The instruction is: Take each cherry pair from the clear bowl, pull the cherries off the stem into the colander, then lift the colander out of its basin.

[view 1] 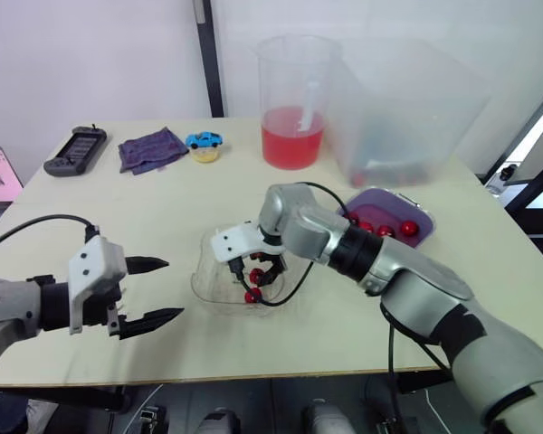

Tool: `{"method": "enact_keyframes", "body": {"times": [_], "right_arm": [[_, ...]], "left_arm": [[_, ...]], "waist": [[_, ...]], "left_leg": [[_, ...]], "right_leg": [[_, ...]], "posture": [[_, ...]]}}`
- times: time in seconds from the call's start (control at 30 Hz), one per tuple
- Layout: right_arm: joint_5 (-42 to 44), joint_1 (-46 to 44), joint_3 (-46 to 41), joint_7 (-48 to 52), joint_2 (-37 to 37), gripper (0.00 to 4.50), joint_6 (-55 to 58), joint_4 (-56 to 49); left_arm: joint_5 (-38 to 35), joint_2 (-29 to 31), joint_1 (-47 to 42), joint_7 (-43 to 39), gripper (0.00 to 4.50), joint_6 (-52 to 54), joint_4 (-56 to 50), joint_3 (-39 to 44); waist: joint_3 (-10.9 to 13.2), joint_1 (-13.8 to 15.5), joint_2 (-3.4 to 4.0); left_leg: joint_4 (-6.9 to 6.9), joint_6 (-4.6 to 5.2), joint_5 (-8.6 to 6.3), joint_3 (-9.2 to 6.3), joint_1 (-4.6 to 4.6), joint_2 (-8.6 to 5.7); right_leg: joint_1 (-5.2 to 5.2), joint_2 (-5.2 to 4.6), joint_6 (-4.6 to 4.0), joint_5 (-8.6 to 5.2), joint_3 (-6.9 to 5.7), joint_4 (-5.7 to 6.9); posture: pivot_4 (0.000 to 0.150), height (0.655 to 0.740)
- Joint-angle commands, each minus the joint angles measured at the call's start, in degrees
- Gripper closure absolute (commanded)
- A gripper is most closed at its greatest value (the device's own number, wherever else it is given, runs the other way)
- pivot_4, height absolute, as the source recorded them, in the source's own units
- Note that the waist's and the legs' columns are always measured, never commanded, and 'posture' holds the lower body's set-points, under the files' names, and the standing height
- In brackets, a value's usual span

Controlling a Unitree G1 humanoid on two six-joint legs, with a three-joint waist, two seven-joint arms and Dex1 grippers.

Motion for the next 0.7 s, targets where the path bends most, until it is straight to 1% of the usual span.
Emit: {"method": "enact_keyframes", "body": {"times": [0.03, 0.33, 0.43, 0.47, 0.53, 0.6, 0.63, 0.67, 0.7], "right_arm": [[-1.2, -0.6, -1.8, 1.0, 0.7, 0.0, 0.2, -1.1], [-2.6, 0.7, -1.5, 2.2, 1.8, 0.0, 1.8, -0.4], [-2.9, 0.6, -2.0, 2.0, 2.5, 0.85, 2.2, 0.4], [-2.9, 0.6, -2.1, 1.9, 2.7, 1.26, 2.2, 0.7], [-2.9, 0.7, -2.5, 1.6, 3.3, 2.38, 2.4, 1.0], [-3.0, 0.8, -2.6, 1.4, 3.5, 3.32, 2.3, 1.2], [-3.2, 0.8, -2.6, 1.4, 3.6, 3.66, 2.1, 1.4], [-3.3, 0.7, -2.6, 1.3, 3.5, 3.81, 1.7, 1.4], [-3.4, 0.5, -2.8, 1.3, 3.4, 3.85, 1.5, 1.3]], "left_arm": [[0.3, 0.8, -1.7, 0.0, 0.02, -0.8, 0.2, -0.4], [2.0, 1.5, -4.7, 0.2, 0.02, -1.2, 2.8, -1.8], [2.2, 1.4, -4.8, 0.3, 0.0, -1.3, 2.8, -1.9], [2.3, 1.3, -4.8, 0.4, 0.0, -1.3, 2.7, -2.1], [2.2, 1.0, -4.9, 0.8, 0.0, -1.1, 2.5, -2.2], [1.5, 0.8, -5.2, 1.1, 0.0, -0.4, 2.2, -2.1], [1.3, 0.7, -5.4, 1.2, 0.0, -0.3, 2.2, -2.2], [1.1, 0.7, -5.6, 1.3, 0.0, -0.2, 2.2, -2.2], [0.9, 0.7, -5.7, 1.3, 0.0, -0.1, 2.3, -2.2]], "waist": [[0.0, 0.0, 0.0], [0.0, -0.1, 0.0], [0.0, -0.1, 0.0], [0.0, -0.1, 0.0], [0.0, -0.1, 0.0], [0.0, -0.1, 0.0], [0.0, -0.1, 0.0], [0.0, -0.1, 0.0], [0.0, -0.1, 0.0]], "left_leg": [[0.0, 0.0, 0.0, 0.0, 0.0, 0.0], [-0.01, 0.0, 0.0, 0.0, 0.0, 0.0], [-0.01, 0.0, 0.0, -0.01, 0.0, 0.01], [-0.01, 0.0, 0.0, 0.0, 0.0, 0.01], [-0.01, 0.0, 0.0, -0.01, 0.0, 0.01], [-0.01, -0.01, 0.0, -0.01, 0.0, 0.01], [-0.01, -0.01, 0.0, -0.01, 0.0, 0.01], [-0.01, -0.01, 0.0, -0.01, 0.0, 0.01], [0.0, -0.01, 0.0, -0.01, 0.0, 0.01]], "right_leg": [[0.0, 0.0, 0.0, 0.0, 0.0, 0.0], [-0.01, 0.02, 0.0, 0.0, 0.0, 0.01], [-0.01, 0.02, 0.0, 0.0, 0.0, 0.01], [-0.01, 0.02, 0.0, 0.0, 0.0, 0.01], [-0.01, 0.02, 0.0, 0.0, 0.0, 0.01], [-0.01, 0.02, 0.0, 0.0, 0.0, 0.01], [-0.01, 0.02, 0.0, 0.0, 0.0, 0.01], [-0.01, 0.02, 0.0, 0.0, 0.0, 0.01], [-0.01, 0.01, 0.0, 0.0, 0.0, 0.01]], "posture": [[0.15, 0.7337], [0.15, 0.7337], [0.15, 0.7337], [0.15, 0.7337], [0.15, 0.7337], [0.15, 0.7337], [0.15, 0.7337], [0.15, 0.7337], [0.15, 0.7337]]}}
